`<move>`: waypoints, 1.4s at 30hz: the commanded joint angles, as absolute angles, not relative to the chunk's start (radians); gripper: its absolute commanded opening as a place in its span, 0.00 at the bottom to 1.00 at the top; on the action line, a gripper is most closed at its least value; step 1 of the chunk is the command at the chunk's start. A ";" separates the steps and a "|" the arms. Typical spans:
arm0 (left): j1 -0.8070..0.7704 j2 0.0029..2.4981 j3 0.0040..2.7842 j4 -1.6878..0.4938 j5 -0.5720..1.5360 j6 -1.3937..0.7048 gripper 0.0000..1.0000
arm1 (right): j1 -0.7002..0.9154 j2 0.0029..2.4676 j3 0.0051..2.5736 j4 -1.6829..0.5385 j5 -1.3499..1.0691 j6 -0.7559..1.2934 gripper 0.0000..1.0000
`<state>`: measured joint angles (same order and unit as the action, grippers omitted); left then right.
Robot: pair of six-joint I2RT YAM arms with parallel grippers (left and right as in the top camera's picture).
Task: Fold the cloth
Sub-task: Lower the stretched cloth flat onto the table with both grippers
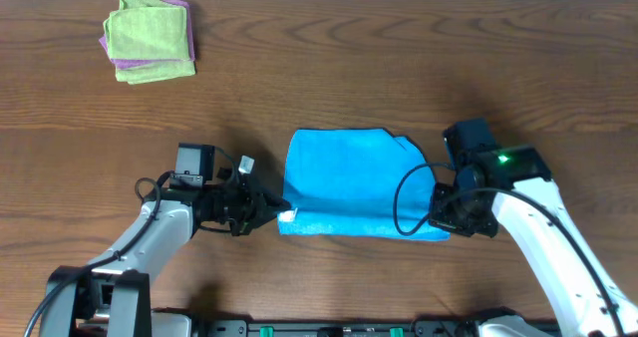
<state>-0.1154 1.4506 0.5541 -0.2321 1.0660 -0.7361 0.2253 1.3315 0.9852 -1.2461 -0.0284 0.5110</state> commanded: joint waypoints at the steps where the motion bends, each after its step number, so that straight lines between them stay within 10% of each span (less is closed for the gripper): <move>1: -0.126 1.441 0.560 -0.236 1.055 -0.741 0.06 | 0.228 1.319 0.986 -1.240 -0.012 0.532 0.01; 25: -0.190 1.322 0.561 -0.283 1.041 -0.847 0.06 | 0.229 1.318 0.987 -1.319 -0.033 0.591 0.01; 42: -0.190 1.320 0.561 -0.061 0.727 -0.982 0.06 | 0.229 1.340 0.986 -0.952 0.129 0.613 0.01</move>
